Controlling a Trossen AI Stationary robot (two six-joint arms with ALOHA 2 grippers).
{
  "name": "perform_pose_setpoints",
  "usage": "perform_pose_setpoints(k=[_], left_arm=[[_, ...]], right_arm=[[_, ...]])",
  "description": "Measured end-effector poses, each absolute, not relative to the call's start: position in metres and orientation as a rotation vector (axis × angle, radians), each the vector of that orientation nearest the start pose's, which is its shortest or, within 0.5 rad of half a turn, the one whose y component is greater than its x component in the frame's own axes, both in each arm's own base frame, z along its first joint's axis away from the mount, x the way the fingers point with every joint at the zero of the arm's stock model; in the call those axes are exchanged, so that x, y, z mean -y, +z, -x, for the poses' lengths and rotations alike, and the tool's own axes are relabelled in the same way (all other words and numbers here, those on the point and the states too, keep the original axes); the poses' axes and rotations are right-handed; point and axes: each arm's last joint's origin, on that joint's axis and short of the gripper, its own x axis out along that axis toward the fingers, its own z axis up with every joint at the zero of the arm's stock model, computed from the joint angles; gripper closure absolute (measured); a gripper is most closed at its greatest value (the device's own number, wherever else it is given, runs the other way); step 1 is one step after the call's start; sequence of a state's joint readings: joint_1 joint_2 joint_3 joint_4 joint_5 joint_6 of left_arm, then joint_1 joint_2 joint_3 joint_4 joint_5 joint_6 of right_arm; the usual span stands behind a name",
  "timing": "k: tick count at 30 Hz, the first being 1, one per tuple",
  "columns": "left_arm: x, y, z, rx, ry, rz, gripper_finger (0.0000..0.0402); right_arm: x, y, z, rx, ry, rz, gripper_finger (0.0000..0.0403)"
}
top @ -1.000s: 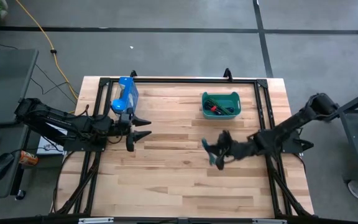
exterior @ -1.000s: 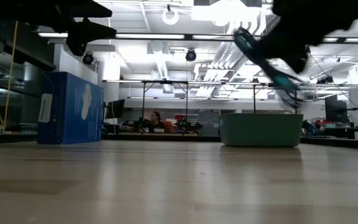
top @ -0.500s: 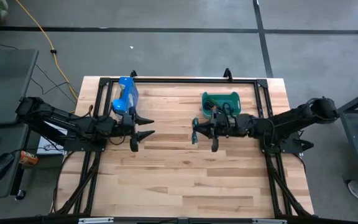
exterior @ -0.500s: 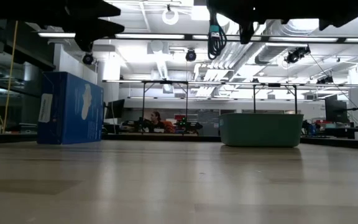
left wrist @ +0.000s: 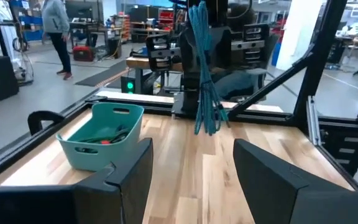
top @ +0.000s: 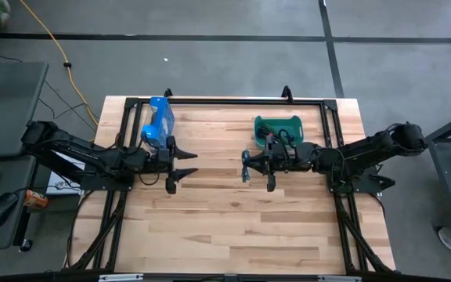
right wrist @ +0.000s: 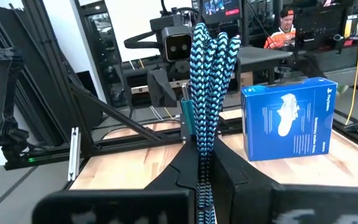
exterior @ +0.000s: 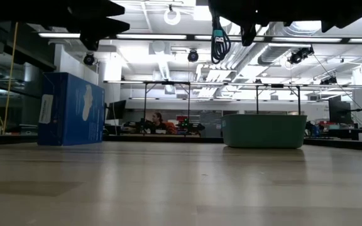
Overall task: Pick and place USB-C Cables
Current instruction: Put the blue charger cable into the green bin
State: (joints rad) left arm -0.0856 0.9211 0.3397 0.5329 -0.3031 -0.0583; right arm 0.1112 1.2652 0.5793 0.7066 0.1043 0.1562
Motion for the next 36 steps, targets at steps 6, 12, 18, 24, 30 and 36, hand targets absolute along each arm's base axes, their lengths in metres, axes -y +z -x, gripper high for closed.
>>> perform_pose_setpoints(k=[6, 12, 18, 24, 30, 36], left_arm=[[0.008, 0.224, -0.193, -0.044, 0.219, 0.064, 0.0199], [0.008, 0.224, -0.193, -0.044, 0.219, 0.064, 0.0199], [0.008, 0.225, -0.193, -0.032, 0.218, 0.060, 0.0199], [0.008, 0.226, -0.193, -0.032, 0.218, 0.050, 0.0199], [0.008, 0.226, -0.193, -0.032, 0.218, 0.050, 0.0199], [0.008, 0.226, -0.193, -0.032, 0.218, 0.049, 0.0199]], right_arm=[[-0.026, 0.249, -0.263, 0.023, 0.008, -0.160, 0.0401], [-0.023, 0.248, -0.263, 0.027, -0.118, -0.160, 0.0402], [-0.005, 0.257, -0.268, -0.031, -0.461, -0.112, 0.0402], [0.026, 0.289, -0.275, -0.286, -0.687, -0.021, 0.0402], [0.058, 0.315, -0.260, -0.501, -0.889, -0.063, 0.0402], [0.072, 0.311, -0.251, -0.589, -0.937, -0.133, 0.0402]])
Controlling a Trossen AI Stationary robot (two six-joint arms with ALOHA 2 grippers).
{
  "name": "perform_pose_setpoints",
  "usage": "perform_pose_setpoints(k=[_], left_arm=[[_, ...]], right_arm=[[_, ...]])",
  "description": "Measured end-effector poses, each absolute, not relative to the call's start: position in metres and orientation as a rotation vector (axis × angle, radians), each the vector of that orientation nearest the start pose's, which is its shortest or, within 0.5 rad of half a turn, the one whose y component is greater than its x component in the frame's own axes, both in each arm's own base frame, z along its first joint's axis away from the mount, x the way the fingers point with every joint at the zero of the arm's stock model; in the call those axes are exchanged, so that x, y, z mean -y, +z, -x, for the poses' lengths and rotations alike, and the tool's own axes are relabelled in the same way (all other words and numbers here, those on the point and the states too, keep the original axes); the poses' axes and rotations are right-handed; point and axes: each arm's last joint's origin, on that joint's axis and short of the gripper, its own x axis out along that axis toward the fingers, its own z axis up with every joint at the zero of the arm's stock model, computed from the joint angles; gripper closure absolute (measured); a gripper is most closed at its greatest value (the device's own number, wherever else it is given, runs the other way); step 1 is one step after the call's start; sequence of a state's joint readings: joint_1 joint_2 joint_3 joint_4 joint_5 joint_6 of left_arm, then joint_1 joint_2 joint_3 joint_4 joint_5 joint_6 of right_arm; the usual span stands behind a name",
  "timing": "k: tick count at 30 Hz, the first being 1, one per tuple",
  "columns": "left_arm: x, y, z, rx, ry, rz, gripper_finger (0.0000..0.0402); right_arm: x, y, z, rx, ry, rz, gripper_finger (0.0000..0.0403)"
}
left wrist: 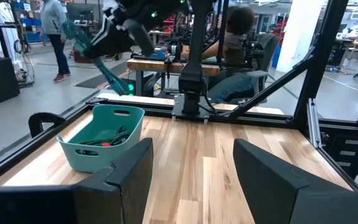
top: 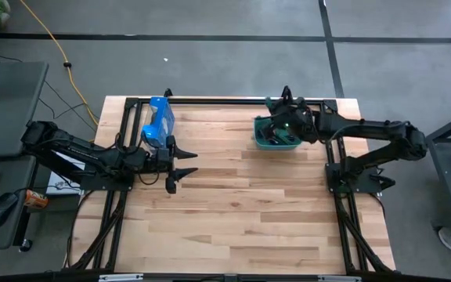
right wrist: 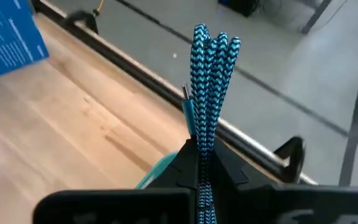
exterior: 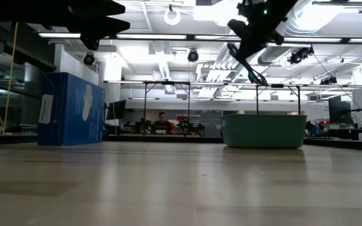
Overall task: Pick and place USB-C Cables
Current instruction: Put the blue charger cable into the green bin
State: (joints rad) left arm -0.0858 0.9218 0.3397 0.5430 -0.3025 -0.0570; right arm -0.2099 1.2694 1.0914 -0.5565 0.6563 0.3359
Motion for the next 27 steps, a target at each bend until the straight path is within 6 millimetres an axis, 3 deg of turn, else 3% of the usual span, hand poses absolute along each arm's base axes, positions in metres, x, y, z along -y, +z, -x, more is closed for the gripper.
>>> perform_pose_setpoints(k=[5, 9, 15, 19, 27], left_arm=[[0.008, 0.226, -0.193, -0.031, 0.217, 0.050, 0.0199], [0.008, 0.226, -0.193, -0.029, 0.217, 0.051, 0.0199], [0.008, 0.226, -0.193, -0.030, 0.218, 0.043, 0.0199], [0.008, 0.226, -0.193, -0.030, 0.218, 0.042, 0.0199], [0.008, 0.226, -0.193, -0.024, 0.217, 0.043, 0.0199]], right_arm=[[0.082, 0.286, -0.263, -0.721, -0.926, -0.166, 0.0402], [0.094, 0.252, -0.276, -0.897, -0.931, -0.146, 0.0402], [0.111, 0.214, -0.275, -1.165, -0.956, -0.133, 0.0402], [0.115, 0.202, -0.273, -1.257, -0.941, -0.146, 0.0402], [0.112, 0.198, -0.273, -1.308, -0.804, -0.272, 0.0396]])
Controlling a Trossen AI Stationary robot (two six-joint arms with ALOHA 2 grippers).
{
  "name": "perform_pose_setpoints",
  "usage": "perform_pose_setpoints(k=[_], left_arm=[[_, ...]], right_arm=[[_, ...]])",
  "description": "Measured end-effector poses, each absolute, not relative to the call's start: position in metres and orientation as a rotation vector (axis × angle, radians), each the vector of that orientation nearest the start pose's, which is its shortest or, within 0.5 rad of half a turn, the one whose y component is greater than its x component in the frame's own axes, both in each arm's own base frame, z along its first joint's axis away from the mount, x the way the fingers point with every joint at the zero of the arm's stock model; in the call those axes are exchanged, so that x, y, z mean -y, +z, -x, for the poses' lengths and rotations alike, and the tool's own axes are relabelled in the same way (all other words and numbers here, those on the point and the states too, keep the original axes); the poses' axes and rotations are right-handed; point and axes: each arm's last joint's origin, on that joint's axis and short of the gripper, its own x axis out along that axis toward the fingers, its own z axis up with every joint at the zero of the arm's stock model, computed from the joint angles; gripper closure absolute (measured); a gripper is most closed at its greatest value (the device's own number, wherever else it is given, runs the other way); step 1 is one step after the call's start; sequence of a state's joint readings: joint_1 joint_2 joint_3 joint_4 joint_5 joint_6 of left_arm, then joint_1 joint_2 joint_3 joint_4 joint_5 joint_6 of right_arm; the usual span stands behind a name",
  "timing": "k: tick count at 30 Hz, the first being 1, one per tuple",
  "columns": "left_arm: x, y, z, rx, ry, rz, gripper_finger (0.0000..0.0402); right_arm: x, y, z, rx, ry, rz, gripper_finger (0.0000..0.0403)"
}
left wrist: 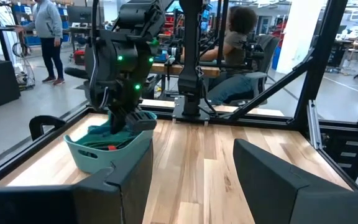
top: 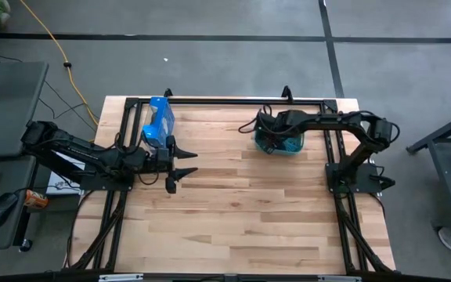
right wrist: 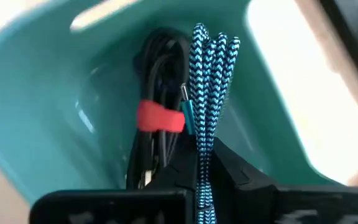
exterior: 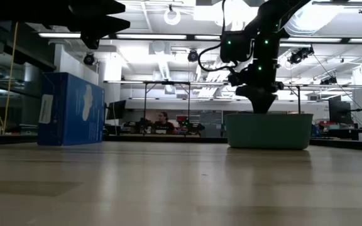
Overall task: Pick and place USB-C Cables
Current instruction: Put the blue charger cable into the green bin, then return to Home Position
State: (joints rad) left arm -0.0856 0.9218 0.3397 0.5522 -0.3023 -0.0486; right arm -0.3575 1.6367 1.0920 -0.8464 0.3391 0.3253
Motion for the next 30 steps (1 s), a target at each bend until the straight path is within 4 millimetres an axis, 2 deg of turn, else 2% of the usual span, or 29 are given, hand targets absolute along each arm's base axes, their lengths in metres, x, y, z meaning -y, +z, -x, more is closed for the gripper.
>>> perform_pose_setpoints(k=[8, 23, 30], left_arm=[[0.0080, 0.2264, -0.1935, -0.024, 0.217, 0.043, 0.0199], [0.0080, 0.2264, -0.1935, -0.024, 0.217, 0.043, 0.0199], [0.0080, 0.2264, -0.1935, -0.024, 0.217, 0.043, 0.0199]], right_arm=[[0.1108, 0.1968, -0.2729, -1.310, -0.764, -0.362, 0.0393], [0.1108, 0.1967, -0.2733, -1.307, -0.757, -0.365, 0.0360], [0.1110, 0.1966, -0.2732, -1.305, -0.766, -0.363, 0.0308]])
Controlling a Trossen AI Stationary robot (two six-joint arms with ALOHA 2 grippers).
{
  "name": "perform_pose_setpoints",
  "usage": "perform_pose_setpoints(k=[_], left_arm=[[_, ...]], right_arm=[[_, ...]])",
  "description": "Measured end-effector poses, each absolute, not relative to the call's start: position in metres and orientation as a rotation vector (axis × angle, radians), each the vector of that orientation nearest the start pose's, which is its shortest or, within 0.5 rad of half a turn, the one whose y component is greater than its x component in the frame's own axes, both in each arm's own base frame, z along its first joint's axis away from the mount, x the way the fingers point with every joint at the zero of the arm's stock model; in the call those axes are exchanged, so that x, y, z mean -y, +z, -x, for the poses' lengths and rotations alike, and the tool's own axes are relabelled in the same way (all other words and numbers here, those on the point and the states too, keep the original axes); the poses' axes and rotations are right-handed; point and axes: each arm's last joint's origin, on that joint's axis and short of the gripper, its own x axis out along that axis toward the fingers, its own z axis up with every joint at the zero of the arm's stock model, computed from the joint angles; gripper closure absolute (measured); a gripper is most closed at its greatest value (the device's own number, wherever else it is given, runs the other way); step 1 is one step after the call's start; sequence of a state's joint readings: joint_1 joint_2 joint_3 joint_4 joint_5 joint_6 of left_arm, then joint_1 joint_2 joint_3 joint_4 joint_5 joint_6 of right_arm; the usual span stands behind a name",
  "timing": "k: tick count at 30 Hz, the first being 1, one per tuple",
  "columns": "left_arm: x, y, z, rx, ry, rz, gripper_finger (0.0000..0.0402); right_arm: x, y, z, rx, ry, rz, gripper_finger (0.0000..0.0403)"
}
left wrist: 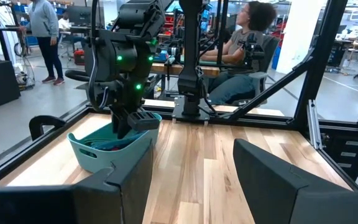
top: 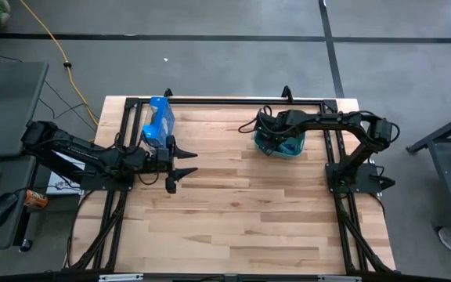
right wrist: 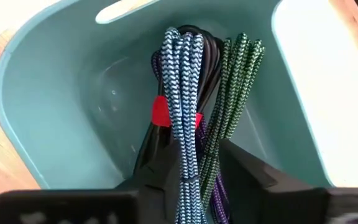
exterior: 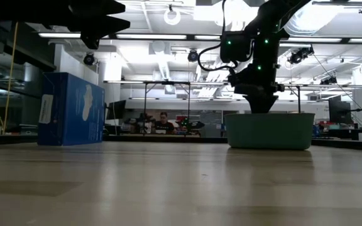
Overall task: Pick and place USB-C Cables
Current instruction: Return to Home Position
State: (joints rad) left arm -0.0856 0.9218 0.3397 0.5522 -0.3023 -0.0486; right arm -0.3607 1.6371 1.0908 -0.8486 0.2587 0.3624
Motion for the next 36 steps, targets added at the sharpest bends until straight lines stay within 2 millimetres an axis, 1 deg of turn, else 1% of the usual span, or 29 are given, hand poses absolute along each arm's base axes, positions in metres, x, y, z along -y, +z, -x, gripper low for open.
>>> perform_pose_setpoints(k=[4, 7, 10, 12, 16, 18, 20, 24, 29, 32, 36], left_arm=[[0.008, 0.226, -0.193, -0.025, 0.217, 0.043, 0.0199], [0.008, 0.226, -0.193, -0.024, 0.217, 0.043, 0.0199], [0.008, 0.226, -0.193, -0.025, 0.217, 0.043, 0.0199], [0.008, 0.226, -0.193, -0.024, 0.218, 0.042, 0.0199], [0.008, 0.227, -0.193, -0.020, 0.218, 0.039, 0.0199], [0.008, 0.228, -0.193, -0.008, 0.222, 0.029, 0.0199], [0.007, 0.228, -0.193, -0.005, 0.236, 0.029, 0.0199], [0.007, 0.228, -0.193, -0.004, 0.262, 0.030, 0.0199], [0.006, 0.228, -0.193, -0.001, 0.270, 0.053, 0.0199], [0.006, 0.228, -0.193, -0.001, 0.270, 0.055, 0.0199], [0.003, 0.228, -0.193, -0.011, 0.288, 0.054, 0.0199]], right_arm=[[0.111, 0.197, -0.273, -1.308, -0.762, -0.354, 0.0268], [0.111, 0.198, -0.271, -1.335, -0.746, -0.317, 0.0247], [0.105, 0.211, -0.263, -1.376, -0.715, -0.298, 0.0238], [0.097, 0.227, -0.257, -1.339, -0.704, -0.270, 0.0236], [0.074, 0.263, -0.241, -1.107, -0.684, -0.217, 0.0236], [0.063, 0.276, -0.232, -0.959, -0.646, -0.210, 0.0236], [0.052, 0.284, -0.222, -0.819, -0.603, -0.210, 0.0236], [0.034, 0.286, -0.204, -0.592, -0.485, -0.228, 0.0236], [0.019, 0.281, -0.193, -0.345, -0.281, -0.196, 0.0236], [0.017, 0.282, -0.188, -0.257, -0.246, -0.181, 0.0236], [0.016, 0.282, -0.186, -0.238, -0.242, -0.179, 0.0236]])
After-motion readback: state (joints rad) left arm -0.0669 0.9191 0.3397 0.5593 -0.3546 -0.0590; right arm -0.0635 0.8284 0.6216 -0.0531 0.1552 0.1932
